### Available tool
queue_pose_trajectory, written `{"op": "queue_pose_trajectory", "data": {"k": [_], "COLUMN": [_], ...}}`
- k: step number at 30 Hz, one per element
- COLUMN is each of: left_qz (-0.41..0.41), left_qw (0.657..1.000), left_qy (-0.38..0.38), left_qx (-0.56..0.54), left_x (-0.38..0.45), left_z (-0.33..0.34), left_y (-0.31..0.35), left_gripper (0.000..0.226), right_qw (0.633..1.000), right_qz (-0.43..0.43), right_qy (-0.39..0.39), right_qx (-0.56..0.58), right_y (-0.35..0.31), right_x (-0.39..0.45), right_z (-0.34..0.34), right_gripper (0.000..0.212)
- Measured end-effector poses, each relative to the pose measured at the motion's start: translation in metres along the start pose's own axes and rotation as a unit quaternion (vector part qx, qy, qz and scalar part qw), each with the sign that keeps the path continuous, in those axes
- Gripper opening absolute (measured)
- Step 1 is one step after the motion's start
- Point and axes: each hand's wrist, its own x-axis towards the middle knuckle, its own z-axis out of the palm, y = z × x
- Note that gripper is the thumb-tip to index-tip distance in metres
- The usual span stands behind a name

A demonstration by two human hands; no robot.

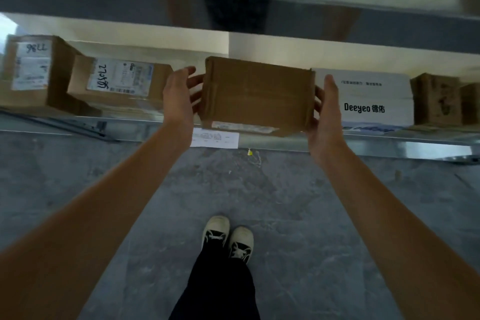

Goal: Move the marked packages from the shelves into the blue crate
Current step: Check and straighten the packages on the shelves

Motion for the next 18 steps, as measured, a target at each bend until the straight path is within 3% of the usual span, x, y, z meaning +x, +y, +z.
{"op": "queue_pose_trajectory", "data": {"k": [3, 6, 12, 15, 18], "left_qz": [0.0, -0.002, -0.025, -0.071, -0.049], "left_qw": [1.0, 0.999, 0.994, 0.986, 0.981], "left_qy": [-0.01, -0.043, -0.095, -0.116, -0.136], "left_qx": [0.018, 0.027, 0.052, 0.094, 0.127], "left_x": [-0.007, -0.008, -0.012, -0.014, -0.011], "left_z": [-0.002, -0.007, -0.008, -0.007, -0.01], "left_y": [0.002, 0.001, -0.011, -0.02, -0.028], "left_gripper": [0.023, 0.026, 0.028, 0.031, 0.034], "right_qw": [1.0, 1.0, 1.0, 0.997, 0.991], "right_qz": [-0.001, 0.01, -0.012, -0.011, -0.021], "right_qy": [-0.001, 0.003, 0.014, 0.061, 0.094], "right_qx": [-0.015, -0.003, -0.003, -0.053, -0.089], "right_y": [-0.009, -0.011, 0.005, 0.016, 0.022], "right_x": [-0.006, -0.008, -0.008, -0.004, -0.001], "right_z": [-0.004, -0.009, -0.012, -0.006, -0.002], "right_gripper": [0.04, 0.045, 0.01, 0.017, 0.023]}}
